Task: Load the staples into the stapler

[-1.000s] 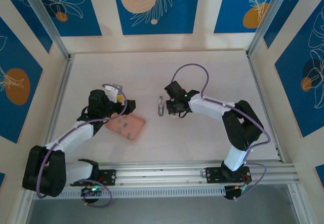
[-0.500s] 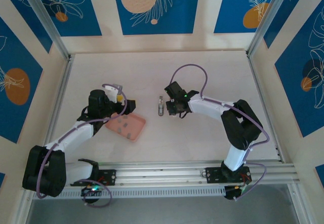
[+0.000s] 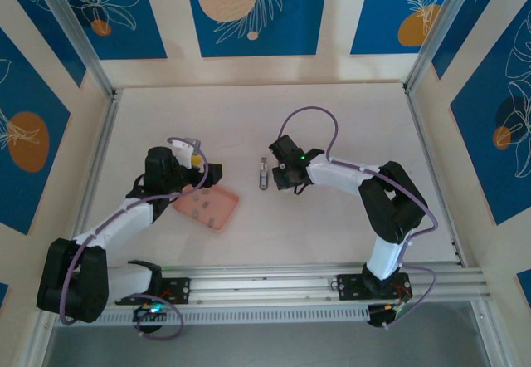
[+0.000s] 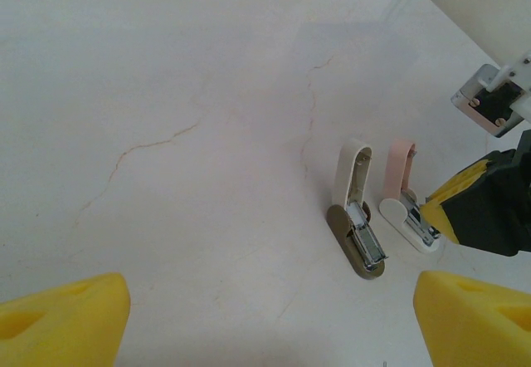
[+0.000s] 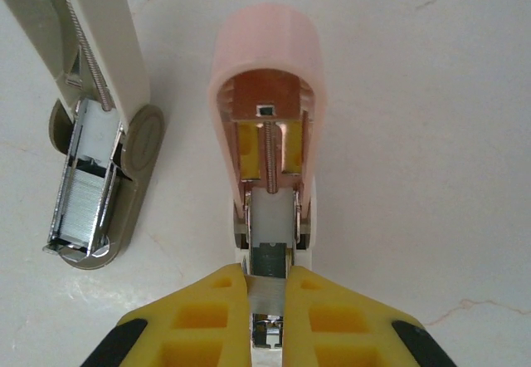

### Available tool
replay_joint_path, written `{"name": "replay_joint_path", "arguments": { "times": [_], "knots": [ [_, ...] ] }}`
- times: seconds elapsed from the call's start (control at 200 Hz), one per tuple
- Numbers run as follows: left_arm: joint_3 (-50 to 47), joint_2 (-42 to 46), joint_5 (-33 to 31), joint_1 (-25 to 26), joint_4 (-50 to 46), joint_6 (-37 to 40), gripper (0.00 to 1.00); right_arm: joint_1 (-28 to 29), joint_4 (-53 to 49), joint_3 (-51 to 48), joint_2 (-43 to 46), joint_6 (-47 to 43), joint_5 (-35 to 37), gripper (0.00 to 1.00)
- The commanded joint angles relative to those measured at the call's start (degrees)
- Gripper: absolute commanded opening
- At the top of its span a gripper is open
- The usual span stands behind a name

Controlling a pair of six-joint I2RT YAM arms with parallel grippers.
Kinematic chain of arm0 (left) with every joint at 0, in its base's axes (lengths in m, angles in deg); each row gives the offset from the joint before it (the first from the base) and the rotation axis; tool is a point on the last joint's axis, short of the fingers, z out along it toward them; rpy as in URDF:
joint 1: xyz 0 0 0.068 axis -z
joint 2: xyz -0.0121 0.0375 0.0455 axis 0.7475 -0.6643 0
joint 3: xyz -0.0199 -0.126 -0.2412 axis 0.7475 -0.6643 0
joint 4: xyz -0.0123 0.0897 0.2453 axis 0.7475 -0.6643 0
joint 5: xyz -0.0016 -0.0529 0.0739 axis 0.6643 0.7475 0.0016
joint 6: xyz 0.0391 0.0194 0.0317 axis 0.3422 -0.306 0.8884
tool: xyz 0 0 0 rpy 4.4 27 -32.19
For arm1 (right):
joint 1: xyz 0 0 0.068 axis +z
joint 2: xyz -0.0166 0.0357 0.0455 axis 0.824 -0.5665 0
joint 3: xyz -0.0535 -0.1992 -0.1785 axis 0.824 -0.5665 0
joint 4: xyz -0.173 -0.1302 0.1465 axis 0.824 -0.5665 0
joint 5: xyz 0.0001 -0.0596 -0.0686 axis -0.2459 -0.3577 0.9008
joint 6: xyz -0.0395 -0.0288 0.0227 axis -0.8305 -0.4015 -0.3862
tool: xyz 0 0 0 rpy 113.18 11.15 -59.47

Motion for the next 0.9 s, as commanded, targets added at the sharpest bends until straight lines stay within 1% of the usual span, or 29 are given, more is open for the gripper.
{"name": "replay_joint_path", "arguments": {
  "times": [0.0, 0.335, 0.6, 0.895],
  "knots": [
    [-0.3, 0.4, 0.8, -0.4, 1.4, -0.8, 0.89, -0.3, 0.6, -1.4, 1.2, -1.2, 0.4, 0.13],
    [-0.3, 0.3, 0.8, -0.3, 1.4, -0.8, 0.88, -1.8, 3.8, -4.8, 5.3, -1.8, -1.9, 0.13],
    [-0.2, 0.3, 0.9, -0.4, 1.6, -1.0, 0.88, -2.9, 4.6, -5.5, 5.9, -2.7, -3.8, 0.14],
    [-0.1, 0.2, 1.0, -0.4, 2.0, -1.1, 0.88, -8.2, 2.8, -5.5, 5.5, 2.4, -6.2, 0.14]
  ]
}}
